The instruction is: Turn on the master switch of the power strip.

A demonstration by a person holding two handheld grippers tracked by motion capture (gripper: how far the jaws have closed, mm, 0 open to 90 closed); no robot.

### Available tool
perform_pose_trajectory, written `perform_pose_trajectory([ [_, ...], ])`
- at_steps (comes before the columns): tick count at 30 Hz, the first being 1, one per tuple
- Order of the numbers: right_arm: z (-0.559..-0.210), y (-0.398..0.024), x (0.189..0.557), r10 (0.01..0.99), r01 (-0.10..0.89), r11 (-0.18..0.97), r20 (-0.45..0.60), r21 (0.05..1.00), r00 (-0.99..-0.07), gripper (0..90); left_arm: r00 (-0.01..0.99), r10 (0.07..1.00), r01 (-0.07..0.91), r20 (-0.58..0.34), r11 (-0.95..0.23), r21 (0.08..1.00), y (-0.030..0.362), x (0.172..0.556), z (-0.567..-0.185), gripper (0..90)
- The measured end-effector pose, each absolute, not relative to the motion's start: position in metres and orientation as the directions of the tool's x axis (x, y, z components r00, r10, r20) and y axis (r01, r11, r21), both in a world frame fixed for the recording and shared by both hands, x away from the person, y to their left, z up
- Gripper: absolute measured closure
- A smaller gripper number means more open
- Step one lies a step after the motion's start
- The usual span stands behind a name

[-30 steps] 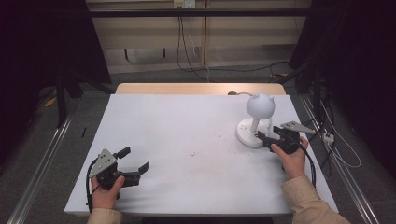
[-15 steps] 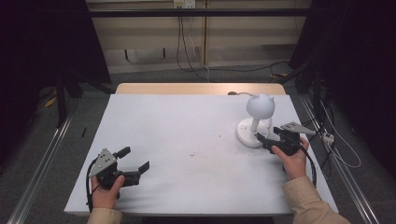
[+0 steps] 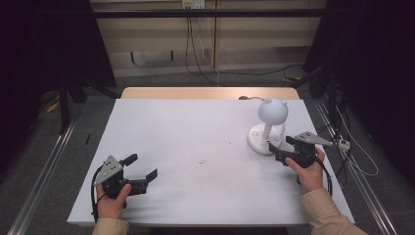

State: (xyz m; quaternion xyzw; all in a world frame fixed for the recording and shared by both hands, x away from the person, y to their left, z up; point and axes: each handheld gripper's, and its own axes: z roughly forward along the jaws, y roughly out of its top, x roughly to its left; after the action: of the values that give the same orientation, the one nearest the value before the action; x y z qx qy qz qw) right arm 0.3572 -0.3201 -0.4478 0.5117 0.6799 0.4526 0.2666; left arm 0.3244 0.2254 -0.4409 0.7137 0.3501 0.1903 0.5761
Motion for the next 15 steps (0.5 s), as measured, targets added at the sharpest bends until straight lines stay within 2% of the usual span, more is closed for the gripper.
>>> perform_pose_trajectory([
  [15, -0.444, -0.307, 0.341, 0.909, 0.447, 0.081, 0.118, 0.891, -0.399, 16.2, 0.686, 0.716, 0.282, -0.133, -0.092, 0.955, 0.225, 0.324, -0.441, 4.5],
])
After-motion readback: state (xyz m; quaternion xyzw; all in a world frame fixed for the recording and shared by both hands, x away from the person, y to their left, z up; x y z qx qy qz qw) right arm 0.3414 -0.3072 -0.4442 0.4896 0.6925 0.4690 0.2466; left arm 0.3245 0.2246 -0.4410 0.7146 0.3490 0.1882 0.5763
